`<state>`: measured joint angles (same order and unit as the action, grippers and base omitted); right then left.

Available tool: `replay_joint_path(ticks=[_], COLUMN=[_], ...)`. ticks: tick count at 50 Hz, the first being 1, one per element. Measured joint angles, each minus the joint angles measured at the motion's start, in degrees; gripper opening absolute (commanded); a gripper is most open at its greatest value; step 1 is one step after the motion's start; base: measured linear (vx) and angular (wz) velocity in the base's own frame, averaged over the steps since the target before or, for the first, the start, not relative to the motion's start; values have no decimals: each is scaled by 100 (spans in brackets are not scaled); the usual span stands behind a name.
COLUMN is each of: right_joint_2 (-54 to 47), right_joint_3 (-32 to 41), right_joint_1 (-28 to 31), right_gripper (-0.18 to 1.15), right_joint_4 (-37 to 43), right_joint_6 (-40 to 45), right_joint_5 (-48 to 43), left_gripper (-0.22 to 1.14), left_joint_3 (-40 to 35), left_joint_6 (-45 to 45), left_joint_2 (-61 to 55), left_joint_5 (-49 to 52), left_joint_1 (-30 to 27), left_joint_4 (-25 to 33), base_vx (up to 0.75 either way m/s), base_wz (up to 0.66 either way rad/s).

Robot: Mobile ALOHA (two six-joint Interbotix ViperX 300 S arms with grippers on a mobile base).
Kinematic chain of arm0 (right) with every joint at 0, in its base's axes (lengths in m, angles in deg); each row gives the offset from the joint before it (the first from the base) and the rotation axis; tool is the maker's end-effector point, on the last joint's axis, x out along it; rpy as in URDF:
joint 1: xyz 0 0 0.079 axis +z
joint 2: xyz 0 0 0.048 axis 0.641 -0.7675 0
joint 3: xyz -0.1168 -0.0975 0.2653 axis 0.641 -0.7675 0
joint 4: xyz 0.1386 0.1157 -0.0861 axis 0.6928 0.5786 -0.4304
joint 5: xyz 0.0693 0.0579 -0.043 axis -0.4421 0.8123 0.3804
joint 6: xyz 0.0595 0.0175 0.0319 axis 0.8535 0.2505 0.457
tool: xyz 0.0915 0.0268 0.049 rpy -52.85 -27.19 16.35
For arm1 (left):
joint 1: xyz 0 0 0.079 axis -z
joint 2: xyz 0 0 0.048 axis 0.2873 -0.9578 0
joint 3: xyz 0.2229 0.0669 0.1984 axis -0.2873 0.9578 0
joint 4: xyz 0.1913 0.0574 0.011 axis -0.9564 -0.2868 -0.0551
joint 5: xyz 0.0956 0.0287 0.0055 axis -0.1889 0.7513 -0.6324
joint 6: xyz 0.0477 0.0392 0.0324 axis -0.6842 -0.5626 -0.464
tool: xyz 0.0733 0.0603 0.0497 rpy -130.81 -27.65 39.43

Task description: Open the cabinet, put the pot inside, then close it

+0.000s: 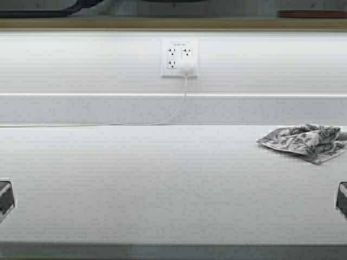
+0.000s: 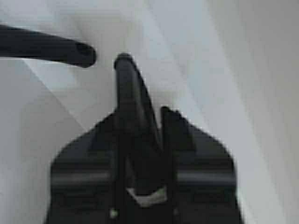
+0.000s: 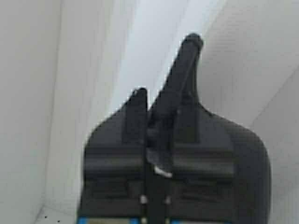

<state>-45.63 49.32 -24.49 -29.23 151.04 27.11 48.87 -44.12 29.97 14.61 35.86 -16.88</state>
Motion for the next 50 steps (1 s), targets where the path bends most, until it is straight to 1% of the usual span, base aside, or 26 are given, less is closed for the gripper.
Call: replay_joint_path(ticks=[19,31,36,40,43,45,46,47,50], right_joint_2=[-431,-563,-580,-580,-589,-580,-580,-589,-580], right_joint_3=[70,62,18,-18,-62,-88,-105,-132,-185], right_joint_1=[-26,-26,-18,-18,-18,-18,-18,-18,-18], right_gripper=[7,7,10,21,37,49,59,66,84], right_joint_4=[9,281,343,448,554,624,668,694,765], right_joint_6=[0,0,0,0,0,0,0,0,0], right_joint_5=[-26,-114,-272,-334,-352,-369,-378,-396,-492], left_gripper=[3,3,3,6,15,24,30,36,55], left_joint_3=[-9,9,18,18,53,70,88,114,211], left_joint_6=[35,571,659,703,738,747,765,773,782], left_joint_2=[-325,-510,-536,-563,-563,-563,-563,-563,-554], left_joint_5=[9,0,-9,-62,-141,-211,-272,-352,-598], left_joint_1=[-18,-18,-18,-9,-9,-9,-9,-9,0], left_joint_4=[26,44,44,70,132,158,167,176,176], base_vx=[1,0,0,0,0,0,0,0,0], base_wz=[0,0,0,0,0,0,0,0,0])
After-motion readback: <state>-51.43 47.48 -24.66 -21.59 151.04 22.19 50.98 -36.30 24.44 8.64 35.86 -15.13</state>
